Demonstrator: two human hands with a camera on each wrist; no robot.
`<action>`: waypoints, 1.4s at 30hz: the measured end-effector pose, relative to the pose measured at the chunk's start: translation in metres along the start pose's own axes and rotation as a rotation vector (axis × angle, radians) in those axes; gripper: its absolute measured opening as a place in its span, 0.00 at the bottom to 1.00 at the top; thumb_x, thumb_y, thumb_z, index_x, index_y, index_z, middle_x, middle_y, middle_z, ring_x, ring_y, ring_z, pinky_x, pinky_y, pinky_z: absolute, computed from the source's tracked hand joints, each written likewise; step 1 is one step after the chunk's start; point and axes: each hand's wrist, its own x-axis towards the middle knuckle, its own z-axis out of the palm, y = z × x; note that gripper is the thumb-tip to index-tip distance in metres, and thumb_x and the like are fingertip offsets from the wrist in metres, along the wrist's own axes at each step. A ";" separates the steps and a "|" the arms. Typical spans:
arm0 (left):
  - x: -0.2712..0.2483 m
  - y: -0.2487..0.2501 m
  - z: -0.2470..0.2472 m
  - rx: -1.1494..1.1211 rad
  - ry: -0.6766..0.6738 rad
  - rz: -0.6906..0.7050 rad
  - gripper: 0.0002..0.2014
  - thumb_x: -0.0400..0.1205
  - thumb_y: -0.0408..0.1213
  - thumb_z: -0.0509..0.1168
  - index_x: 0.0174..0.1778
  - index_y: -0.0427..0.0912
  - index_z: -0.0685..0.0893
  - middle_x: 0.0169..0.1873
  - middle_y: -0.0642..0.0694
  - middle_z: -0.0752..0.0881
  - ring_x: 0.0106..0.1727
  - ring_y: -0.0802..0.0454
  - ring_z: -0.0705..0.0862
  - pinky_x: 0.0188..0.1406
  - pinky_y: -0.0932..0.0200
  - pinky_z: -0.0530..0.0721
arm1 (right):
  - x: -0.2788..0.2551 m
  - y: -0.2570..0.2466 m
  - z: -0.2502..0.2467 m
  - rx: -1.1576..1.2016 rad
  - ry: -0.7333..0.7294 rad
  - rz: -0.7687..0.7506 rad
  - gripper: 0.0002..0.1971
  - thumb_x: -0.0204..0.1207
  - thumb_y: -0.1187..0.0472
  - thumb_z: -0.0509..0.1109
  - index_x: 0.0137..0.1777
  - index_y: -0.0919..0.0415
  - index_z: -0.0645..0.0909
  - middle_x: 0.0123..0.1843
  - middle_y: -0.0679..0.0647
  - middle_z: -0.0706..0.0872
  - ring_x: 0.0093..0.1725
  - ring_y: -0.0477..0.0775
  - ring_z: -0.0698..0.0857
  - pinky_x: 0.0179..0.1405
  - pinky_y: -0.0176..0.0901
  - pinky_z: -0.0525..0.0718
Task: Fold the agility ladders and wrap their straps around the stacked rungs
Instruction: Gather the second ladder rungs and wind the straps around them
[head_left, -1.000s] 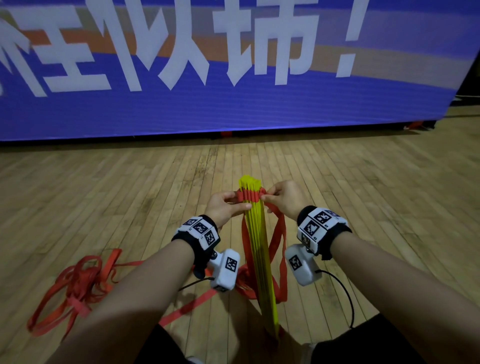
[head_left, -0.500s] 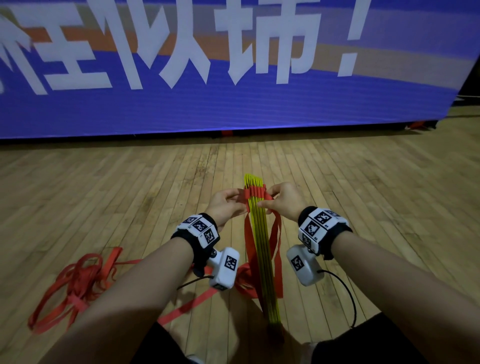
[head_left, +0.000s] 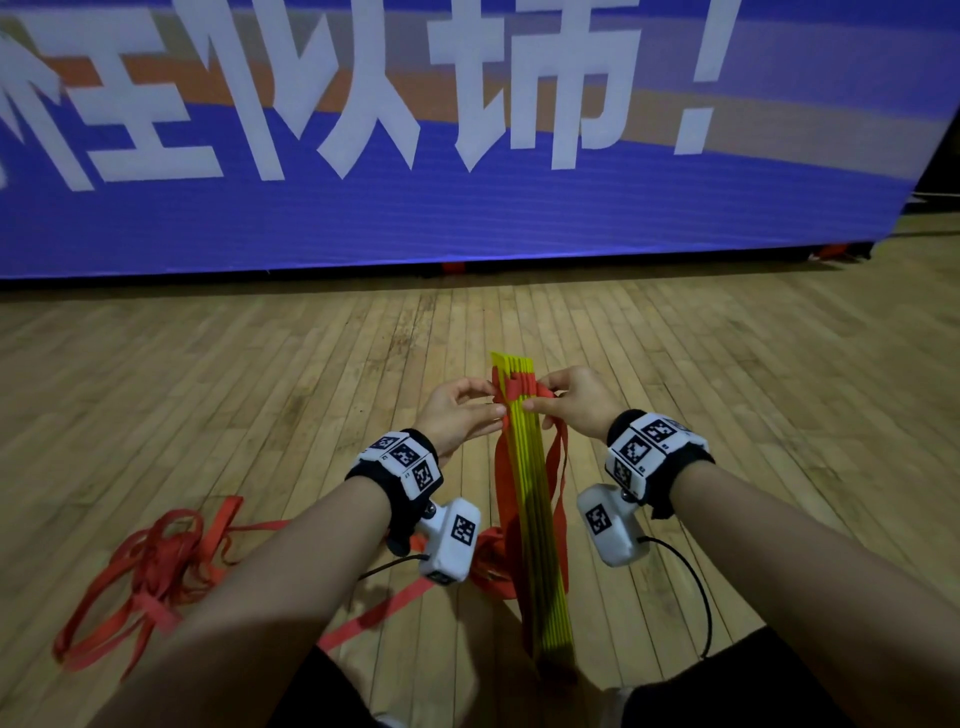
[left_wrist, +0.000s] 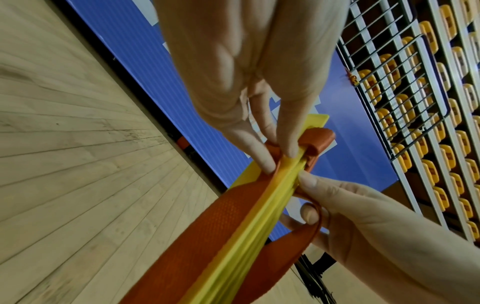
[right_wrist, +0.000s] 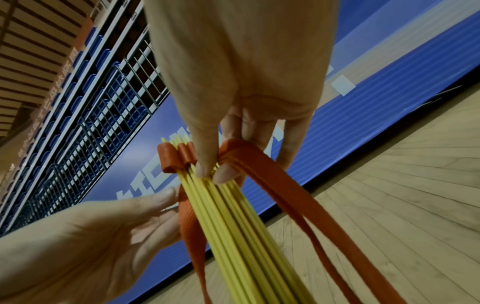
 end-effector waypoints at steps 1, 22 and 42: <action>0.000 0.001 0.000 -0.017 -0.016 -0.012 0.10 0.78 0.16 0.64 0.48 0.35 0.79 0.58 0.38 0.82 0.49 0.48 0.88 0.48 0.60 0.89 | 0.001 0.001 -0.001 0.004 -0.002 0.004 0.04 0.75 0.59 0.74 0.40 0.52 0.83 0.32 0.48 0.86 0.25 0.34 0.82 0.47 0.41 0.81; 0.004 0.000 -0.005 0.170 -0.084 0.031 0.26 0.77 0.21 0.68 0.70 0.39 0.71 0.60 0.42 0.83 0.61 0.48 0.83 0.58 0.56 0.84 | 0.002 -0.002 -0.003 -0.057 -0.083 -0.001 0.07 0.75 0.59 0.74 0.51 0.59 0.86 0.34 0.49 0.85 0.29 0.40 0.82 0.42 0.37 0.82; 0.011 -0.006 -0.001 0.222 0.143 0.060 0.27 0.68 0.27 0.79 0.62 0.35 0.78 0.48 0.45 0.84 0.53 0.45 0.87 0.51 0.51 0.89 | -0.001 -0.005 0.001 -0.106 0.010 -0.007 0.08 0.75 0.56 0.74 0.44 0.62 0.87 0.26 0.47 0.82 0.23 0.36 0.80 0.26 0.25 0.70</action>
